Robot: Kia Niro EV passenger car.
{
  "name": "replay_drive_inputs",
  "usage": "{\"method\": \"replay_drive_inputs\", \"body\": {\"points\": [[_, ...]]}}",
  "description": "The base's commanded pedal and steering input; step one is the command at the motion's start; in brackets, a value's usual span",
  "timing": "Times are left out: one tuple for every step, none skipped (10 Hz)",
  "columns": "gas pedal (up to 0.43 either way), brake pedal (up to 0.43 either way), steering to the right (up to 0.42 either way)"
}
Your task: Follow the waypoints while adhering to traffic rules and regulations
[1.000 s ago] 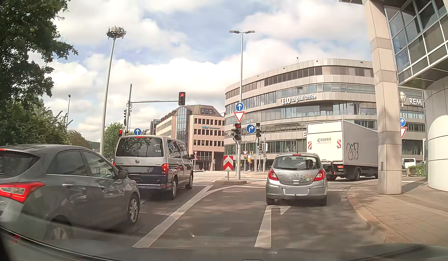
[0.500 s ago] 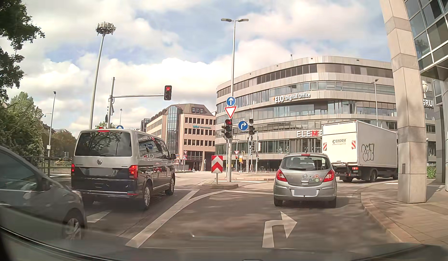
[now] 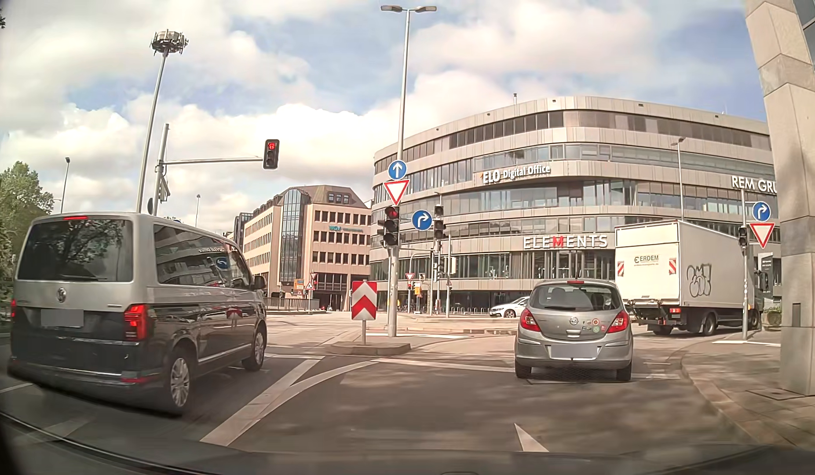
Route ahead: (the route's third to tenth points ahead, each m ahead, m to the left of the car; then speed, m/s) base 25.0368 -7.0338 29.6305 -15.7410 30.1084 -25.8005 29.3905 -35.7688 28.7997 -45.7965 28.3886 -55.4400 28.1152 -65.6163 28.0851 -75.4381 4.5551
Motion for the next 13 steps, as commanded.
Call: {"method": "replay_drive_inputs", "body": {"points": [[0.150,0.000,0.094],[0.150,0.000,0.099],[0.150,0.000,0.104],[0.150,0.000,0.105],[0.110,0.000,0.107],[0.067,0.000,0.115],[0.047,0.000,0.125],[0.047,0.000,0.137],[0.047,0.000,0.146],[0.047,0.000,0.154],[0.047,0.000,0.161],[0.047,0.000,0.168],[0.047,0.000,0.178]]}}
